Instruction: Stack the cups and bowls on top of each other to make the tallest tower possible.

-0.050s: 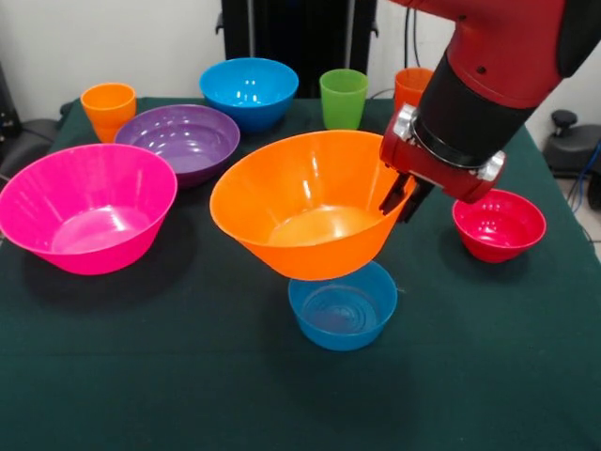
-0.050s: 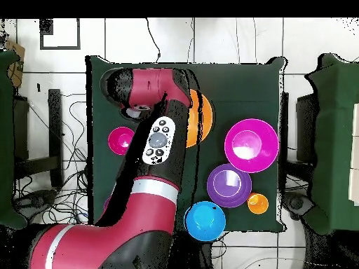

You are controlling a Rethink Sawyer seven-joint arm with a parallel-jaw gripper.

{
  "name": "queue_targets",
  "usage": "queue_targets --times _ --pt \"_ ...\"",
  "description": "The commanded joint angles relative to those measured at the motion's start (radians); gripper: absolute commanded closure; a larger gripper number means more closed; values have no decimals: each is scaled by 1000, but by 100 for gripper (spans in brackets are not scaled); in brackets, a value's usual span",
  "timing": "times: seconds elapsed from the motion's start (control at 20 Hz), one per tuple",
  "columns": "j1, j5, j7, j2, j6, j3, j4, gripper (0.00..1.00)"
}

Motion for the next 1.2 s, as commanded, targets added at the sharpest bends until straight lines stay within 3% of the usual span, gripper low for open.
queue_targets --times 0.05,0.7,1.2 --pt "-26 -87 -121 30 31 82 -63 100" --pt "-10 -60 -24 131 -63 98 -99 100" --pt "-4 -43 -16 144 -82 104 -79 100"
